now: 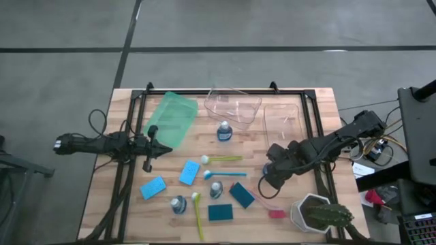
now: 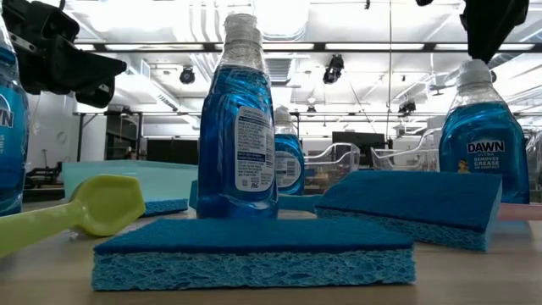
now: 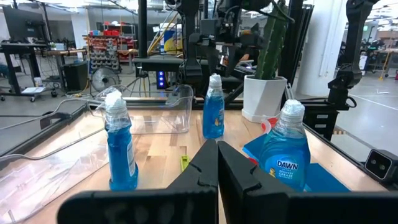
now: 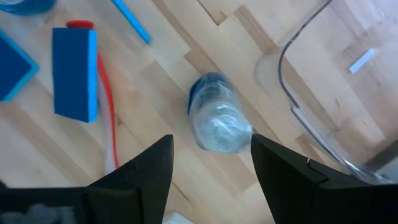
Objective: Pick & Place Kitchen Sink Supplies
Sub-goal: Put the blue dishwashing liquid bottle into the right transparent bin
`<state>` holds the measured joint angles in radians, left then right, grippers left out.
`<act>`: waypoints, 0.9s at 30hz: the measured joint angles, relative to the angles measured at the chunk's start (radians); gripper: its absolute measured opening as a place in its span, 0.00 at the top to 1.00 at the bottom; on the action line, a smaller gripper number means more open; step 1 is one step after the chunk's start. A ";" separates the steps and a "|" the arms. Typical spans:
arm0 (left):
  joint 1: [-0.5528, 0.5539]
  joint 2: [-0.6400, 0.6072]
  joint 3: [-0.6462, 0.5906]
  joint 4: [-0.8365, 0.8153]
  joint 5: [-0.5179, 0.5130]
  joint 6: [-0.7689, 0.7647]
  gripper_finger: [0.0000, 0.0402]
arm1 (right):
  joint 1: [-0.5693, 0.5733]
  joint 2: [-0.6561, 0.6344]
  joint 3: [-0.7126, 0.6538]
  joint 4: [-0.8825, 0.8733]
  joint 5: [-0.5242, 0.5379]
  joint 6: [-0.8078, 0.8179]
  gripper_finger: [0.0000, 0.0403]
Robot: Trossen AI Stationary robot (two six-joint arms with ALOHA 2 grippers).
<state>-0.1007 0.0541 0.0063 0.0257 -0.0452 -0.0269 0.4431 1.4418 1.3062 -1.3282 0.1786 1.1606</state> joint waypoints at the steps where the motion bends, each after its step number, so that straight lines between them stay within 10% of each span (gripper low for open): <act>1: 0.000 0.000 0.000 0.000 0.000 0.000 1.00 | 0.000 0.000 -0.004 -0.001 0.000 0.000 0.48; 27: 0.000 0.000 0.000 0.000 0.000 0.000 1.00 | 0.000 0.000 -0.084 0.081 0.005 -0.002 0.48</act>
<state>-0.1009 0.0541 0.0063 0.0257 -0.0452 -0.0271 0.4427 1.4418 1.2224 -1.2475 0.1833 1.1581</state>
